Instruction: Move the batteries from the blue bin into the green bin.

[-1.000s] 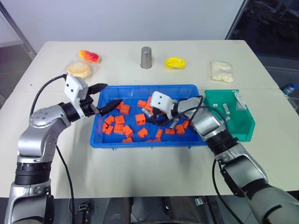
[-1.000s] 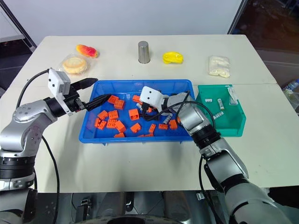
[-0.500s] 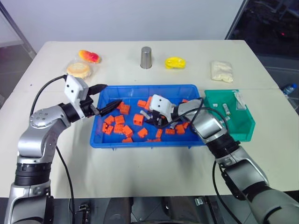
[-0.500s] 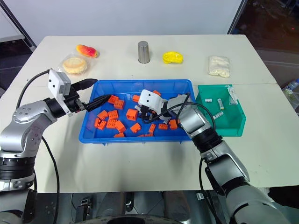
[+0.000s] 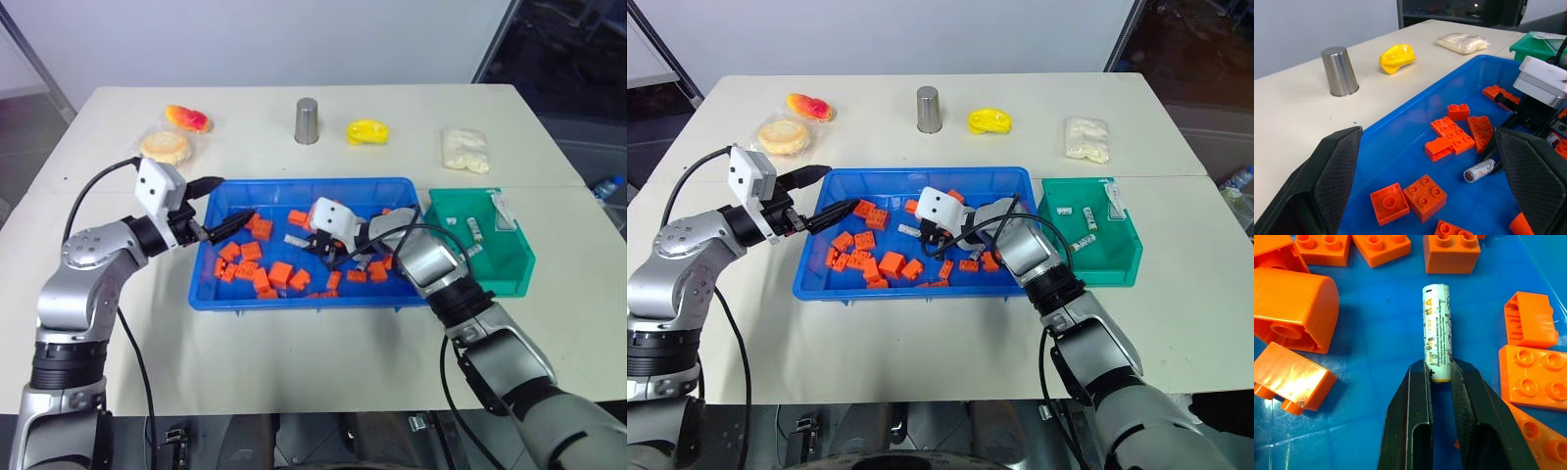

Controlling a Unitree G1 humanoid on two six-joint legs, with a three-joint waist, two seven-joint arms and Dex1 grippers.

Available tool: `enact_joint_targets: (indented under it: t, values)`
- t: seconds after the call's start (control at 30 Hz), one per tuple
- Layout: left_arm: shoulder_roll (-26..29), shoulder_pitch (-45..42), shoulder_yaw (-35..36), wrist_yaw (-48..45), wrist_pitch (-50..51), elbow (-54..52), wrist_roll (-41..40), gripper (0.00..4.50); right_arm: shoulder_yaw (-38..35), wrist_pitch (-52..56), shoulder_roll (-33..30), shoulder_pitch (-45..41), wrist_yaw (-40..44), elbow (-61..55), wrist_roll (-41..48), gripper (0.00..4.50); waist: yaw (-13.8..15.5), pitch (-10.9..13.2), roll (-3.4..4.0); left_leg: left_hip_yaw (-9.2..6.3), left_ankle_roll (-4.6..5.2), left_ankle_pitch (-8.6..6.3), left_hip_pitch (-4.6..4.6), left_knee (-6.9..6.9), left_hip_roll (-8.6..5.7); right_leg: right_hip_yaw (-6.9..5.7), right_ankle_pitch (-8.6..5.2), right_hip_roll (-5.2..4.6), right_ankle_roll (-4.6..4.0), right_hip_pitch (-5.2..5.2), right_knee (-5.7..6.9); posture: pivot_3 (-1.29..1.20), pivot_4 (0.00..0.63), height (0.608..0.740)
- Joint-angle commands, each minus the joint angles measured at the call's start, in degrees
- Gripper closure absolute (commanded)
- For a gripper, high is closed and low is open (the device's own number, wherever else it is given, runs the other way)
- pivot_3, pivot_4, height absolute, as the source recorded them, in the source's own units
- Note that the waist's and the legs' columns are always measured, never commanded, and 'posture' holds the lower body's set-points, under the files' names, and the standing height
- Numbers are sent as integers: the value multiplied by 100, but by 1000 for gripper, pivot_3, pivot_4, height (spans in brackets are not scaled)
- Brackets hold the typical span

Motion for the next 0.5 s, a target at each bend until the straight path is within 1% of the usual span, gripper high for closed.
enact_joint_targets:
  t: [0.03,0.13,0.27,0.37,0.5]
  values:
    - [54,-23,92,-88,-8,-250,-149,0,-358,252,-186,-313,23,-401,116,4434,1,0,0,0,0,0,0,0,0,0,0,0,0,0,0,0,150,740]
    - [77,-153,89,-230,59,-224,-271,0,-887,762,-560,-659,13,-886,359,4434,22,3,3,0,-2,1,-3,1,-1,0,0,-2,0,-1,0,0,150,740]
    - [80,-486,-48,-559,206,-150,-483,0,-1474,1547,-1448,-849,245,-1728,677,4434,74,3,3,-3,-2,1,-7,2,-3,-3,0,-5,0,-1,-2,0,150,740]
    - [38,-788,-346,-944,182,41,-466,0,-1778,1917,-2308,-601,437,-2259,758,4434,141,1,0,-5,-1,0,-4,-4,-3,-6,0,-3,-1,1,-7,0,150,740]
    - [-56,-1331,-881,-1600,135,424,-375,0,-2379,2427,-3481,225,606,-2905,945,4434,190,2,1,-1,-1,0,-9,-2,-4,-4,0,-3,-1,3,-18,0,150,740]
